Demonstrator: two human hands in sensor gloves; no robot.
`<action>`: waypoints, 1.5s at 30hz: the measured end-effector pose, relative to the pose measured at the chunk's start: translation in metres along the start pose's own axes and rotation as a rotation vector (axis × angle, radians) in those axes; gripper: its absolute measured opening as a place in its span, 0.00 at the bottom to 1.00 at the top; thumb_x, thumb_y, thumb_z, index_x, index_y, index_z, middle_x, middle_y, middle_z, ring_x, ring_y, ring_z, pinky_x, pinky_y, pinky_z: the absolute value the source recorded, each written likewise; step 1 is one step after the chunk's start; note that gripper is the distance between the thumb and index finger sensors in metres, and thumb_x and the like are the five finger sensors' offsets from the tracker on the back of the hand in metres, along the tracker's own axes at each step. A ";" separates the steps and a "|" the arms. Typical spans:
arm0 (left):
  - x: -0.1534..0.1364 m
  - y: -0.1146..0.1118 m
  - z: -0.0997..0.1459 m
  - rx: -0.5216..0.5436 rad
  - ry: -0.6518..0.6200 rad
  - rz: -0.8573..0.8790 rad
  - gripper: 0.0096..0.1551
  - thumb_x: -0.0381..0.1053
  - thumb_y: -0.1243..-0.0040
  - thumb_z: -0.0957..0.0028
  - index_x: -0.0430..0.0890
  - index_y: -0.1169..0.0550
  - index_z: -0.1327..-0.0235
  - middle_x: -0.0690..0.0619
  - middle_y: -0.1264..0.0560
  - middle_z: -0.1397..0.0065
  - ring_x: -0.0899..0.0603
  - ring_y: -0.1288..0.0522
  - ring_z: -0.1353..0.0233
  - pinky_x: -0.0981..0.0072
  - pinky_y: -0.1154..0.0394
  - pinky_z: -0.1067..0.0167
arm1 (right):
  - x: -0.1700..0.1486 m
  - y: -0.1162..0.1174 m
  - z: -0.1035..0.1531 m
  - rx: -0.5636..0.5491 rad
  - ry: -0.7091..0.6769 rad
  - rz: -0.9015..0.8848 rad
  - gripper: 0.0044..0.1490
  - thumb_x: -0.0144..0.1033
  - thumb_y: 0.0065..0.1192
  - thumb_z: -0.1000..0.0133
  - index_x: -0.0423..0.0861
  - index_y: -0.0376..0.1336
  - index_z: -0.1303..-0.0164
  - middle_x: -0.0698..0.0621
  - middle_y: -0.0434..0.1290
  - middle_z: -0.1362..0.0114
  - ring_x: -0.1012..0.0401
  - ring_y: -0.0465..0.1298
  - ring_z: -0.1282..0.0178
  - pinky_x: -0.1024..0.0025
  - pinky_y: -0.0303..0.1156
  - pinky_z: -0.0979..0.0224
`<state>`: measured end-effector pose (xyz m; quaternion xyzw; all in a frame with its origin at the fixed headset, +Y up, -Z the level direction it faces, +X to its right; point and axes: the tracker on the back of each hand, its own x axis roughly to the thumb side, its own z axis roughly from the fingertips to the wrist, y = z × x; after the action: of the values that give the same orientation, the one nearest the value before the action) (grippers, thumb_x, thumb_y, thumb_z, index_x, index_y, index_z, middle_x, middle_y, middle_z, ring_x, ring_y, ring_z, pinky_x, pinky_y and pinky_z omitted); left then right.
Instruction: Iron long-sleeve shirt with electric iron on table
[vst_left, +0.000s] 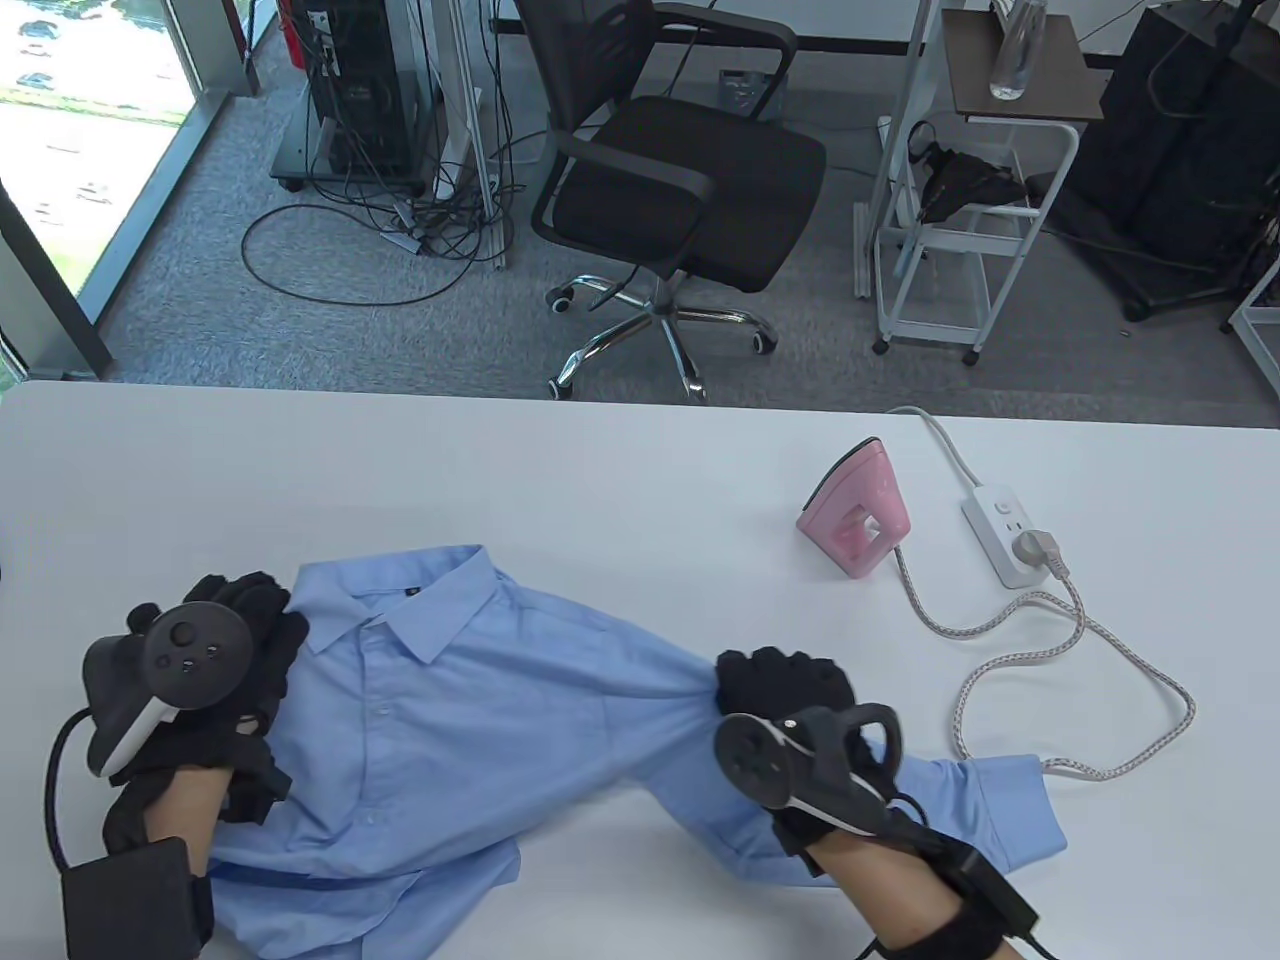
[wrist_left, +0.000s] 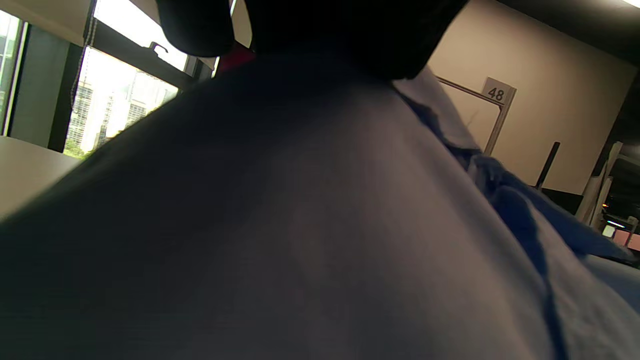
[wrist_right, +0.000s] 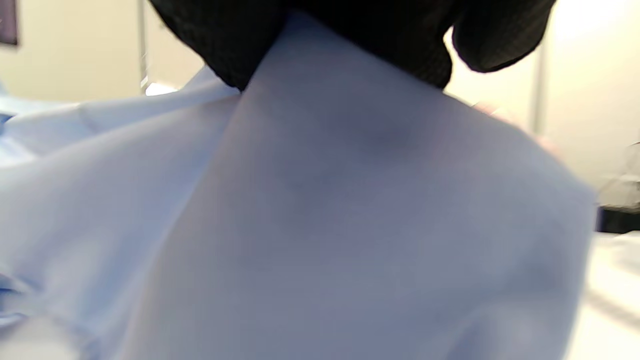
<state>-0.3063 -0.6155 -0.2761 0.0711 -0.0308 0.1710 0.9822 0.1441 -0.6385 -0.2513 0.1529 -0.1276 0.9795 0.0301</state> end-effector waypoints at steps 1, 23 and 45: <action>0.019 0.004 -0.004 0.013 -0.041 -0.008 0.24 0.53 0.42 0.37 0.42 0.24 0.35 0.39 0.31 0.18 0.21 0.36 0.20 0.12 0.53 0.33 | -0.019 -0.016 0.004 -0.031 0.054 -0.010 0.24 0.36 0.64 0.37 0.41 0.65 0.32 0.42 0.75 0.41 0.47 0.77 0.46 0.34 0.69 0.31; -0.050 -0.130 -0.052 -0.810 0.190 -0.215 0.68 0.71 0.53 0.51 0.36 0.66 0.15 0.27 0.64 0.14 0.15 0.56 0.19 0.11 0.58 0.34 | -0.116 0.048 0.074 0.470 0.248 -0.101 0.61 0.70 0.46 0.40 0.32 0.46 0.14 0.27 0.59 0.18 0.32 0.70 0.31 0.26 0.63 0.29; 0.008 -0.038 -0.086 -0.377 -0.043 -0.540 0.24 0.52 0.42 0.41 0.49 0.22 0.33 0.39 0.38 0.14 0.18 0.48 0.18 0.10 0.60 0.38 | -0.129 0.025 0.070 0.190 0.129 0.613 0.23 0.27 0.61 0.36 0.51 0.64 0.30 0.44 0.72 0.26 0.42 0.76 0.33 0.30 0.64 0.27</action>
<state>-0.2829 -0.6353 -0.3652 -0.1030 -0.0626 -0.1058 0.9871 0.2844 -0.6829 -0.2323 0.0473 -0.0735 0.9581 -0.2728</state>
